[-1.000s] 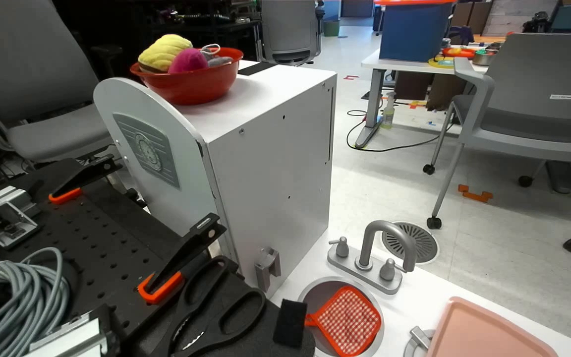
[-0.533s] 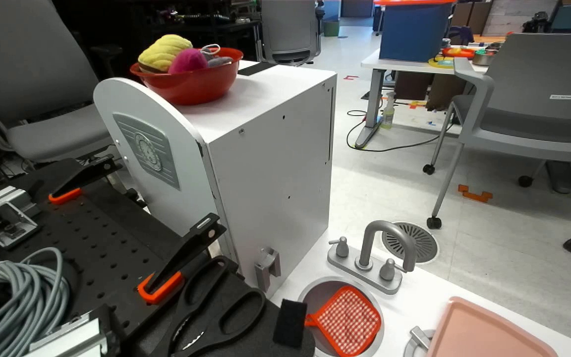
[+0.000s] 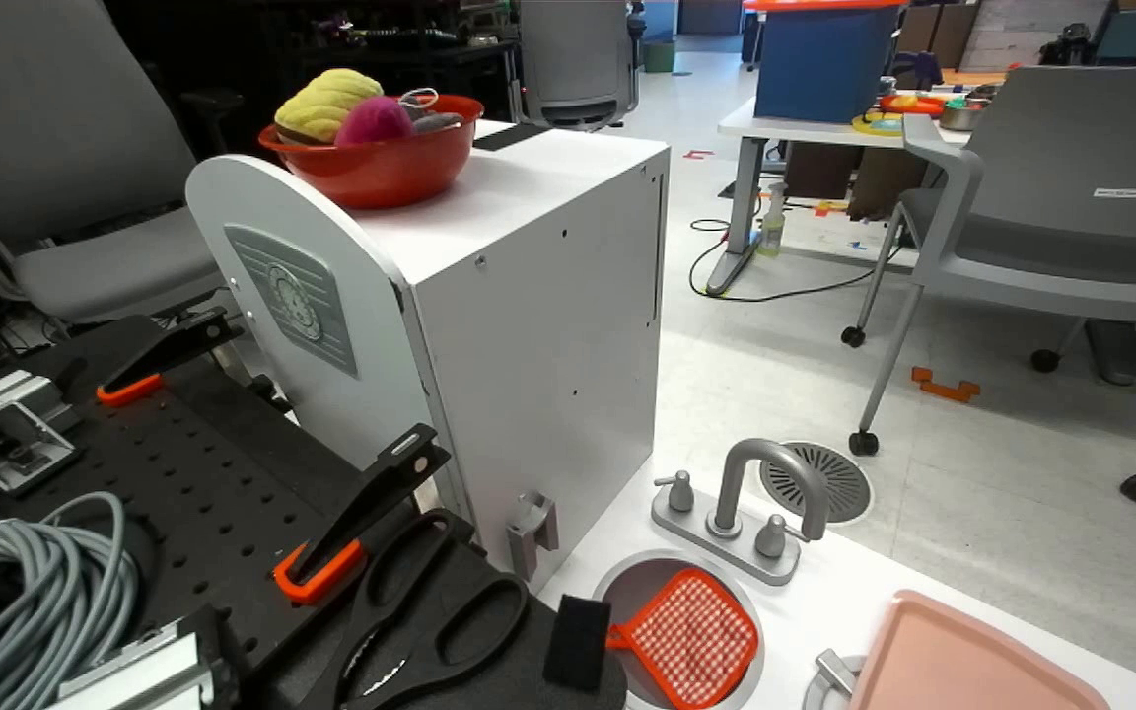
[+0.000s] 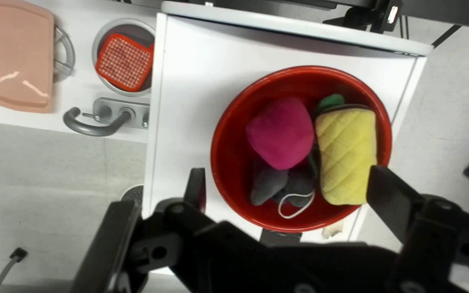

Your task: Pick the red object on the cabinet and drop it in the sink

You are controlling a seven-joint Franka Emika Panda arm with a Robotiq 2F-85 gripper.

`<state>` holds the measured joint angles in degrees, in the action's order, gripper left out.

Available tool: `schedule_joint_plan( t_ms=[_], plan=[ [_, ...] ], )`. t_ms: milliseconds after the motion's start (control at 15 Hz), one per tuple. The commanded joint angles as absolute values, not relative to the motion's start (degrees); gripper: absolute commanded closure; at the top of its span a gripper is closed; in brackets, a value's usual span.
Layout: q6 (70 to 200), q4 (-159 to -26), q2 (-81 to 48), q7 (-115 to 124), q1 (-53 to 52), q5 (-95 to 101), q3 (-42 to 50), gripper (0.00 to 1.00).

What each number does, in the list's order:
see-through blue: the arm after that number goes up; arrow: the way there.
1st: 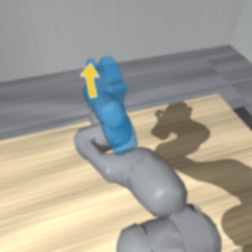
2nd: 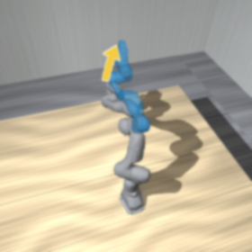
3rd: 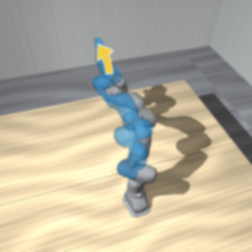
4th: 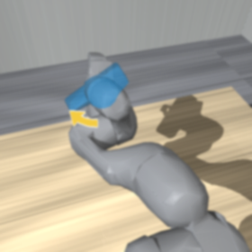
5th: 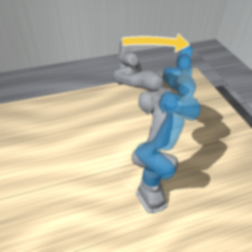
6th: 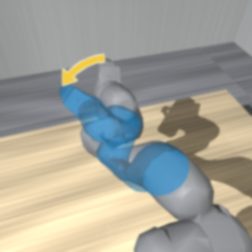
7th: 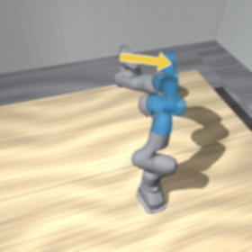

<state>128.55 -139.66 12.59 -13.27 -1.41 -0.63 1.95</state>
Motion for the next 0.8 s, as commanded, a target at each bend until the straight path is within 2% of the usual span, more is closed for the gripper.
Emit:
schedule_joint_plan(
  t_ms=[0, 733],
  plan=[
    [128.64, -138.68, 10.27, -19.20, -2.69, -5.49, 2.69, 0.00],
    [127.72, -138.73, 5.85, -17.65, 0.18, -4.46, 2.84, 0.00]
  ],
)
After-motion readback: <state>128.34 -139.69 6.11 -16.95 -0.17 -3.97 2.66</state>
